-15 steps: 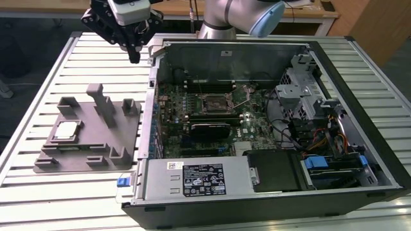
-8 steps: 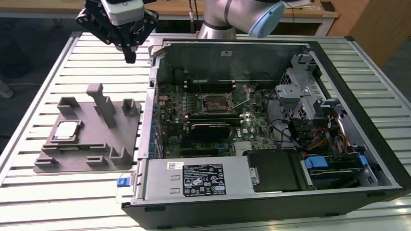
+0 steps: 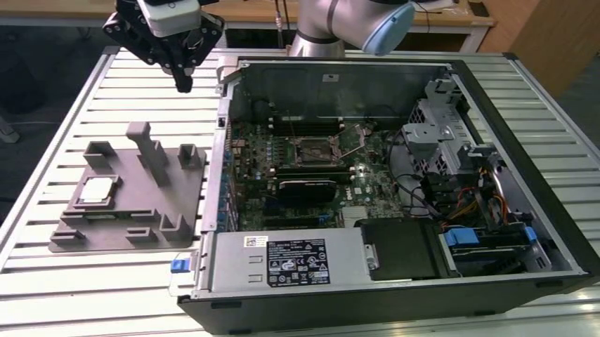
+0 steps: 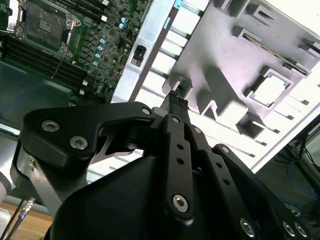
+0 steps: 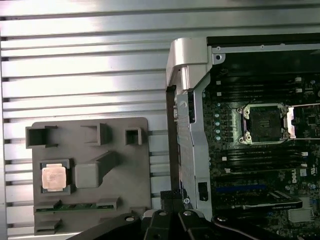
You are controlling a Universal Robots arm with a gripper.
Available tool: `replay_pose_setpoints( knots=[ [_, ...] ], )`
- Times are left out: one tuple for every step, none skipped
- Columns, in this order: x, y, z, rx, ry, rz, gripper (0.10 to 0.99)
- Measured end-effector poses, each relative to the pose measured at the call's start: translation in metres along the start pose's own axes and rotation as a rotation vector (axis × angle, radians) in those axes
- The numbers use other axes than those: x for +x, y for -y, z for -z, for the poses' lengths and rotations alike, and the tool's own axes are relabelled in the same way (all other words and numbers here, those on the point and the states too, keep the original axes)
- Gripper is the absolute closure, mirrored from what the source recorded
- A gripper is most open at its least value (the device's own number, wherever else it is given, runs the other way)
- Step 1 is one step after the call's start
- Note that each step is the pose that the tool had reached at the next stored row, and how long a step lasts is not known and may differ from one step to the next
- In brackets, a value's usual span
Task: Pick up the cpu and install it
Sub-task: 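Reach for the cpu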
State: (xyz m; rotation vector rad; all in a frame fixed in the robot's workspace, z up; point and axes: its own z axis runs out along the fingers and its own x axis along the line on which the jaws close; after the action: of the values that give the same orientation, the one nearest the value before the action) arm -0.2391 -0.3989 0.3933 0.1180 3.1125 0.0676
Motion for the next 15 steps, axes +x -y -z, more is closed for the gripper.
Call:
replay_pose_setpoints(
  knots=[
    [0.0011,0.0001,0.0,0.0,0.0,0.0,0.98],
    [0.0022,0.0002,0.0,0.0,0.0001,0.0,0.98],
    [0.0033,0.0002,0.0001,0.0,0.0,0.0,0.98],
    [0.0044,0.0003,0.0001,0.0,0.0,0.0,0.98],
    [0.0055,0.0004,0.0001,0.0,0.0,0.0,0.98],
    [0.0065,0.0005,0.0001,0.0,0.0001,0.0,0.98],
    [0.0077,0.0006,0.0002,0.0,0.0001,0.0,0.98],
    [0.0088,0.0007,0.0002,0.0,0.0,0.0,0.98],
    [0.0099,0.0007,0.0003,0.0,0.0,0.0,0.98],
    [0.011,0.0008,0.0003,0.0,0.0,0.0,0.98],
    [0.0122,0.0009,0.0003,0.0,0.0001,0.0,0.98],
    [0.0133,0.001,0.0003,0.0,0.0,0.0,0.98],
    [0.0144,0.0011,0.0004,0.0,0.0,0.0,0.98],
    [0.0155,0.0012,0.0004,0.0,0.0,0.0,0.98],
    [0.0166,0.0013,0.0005,0.0,0.0,0.0,0.98]
  ],
)
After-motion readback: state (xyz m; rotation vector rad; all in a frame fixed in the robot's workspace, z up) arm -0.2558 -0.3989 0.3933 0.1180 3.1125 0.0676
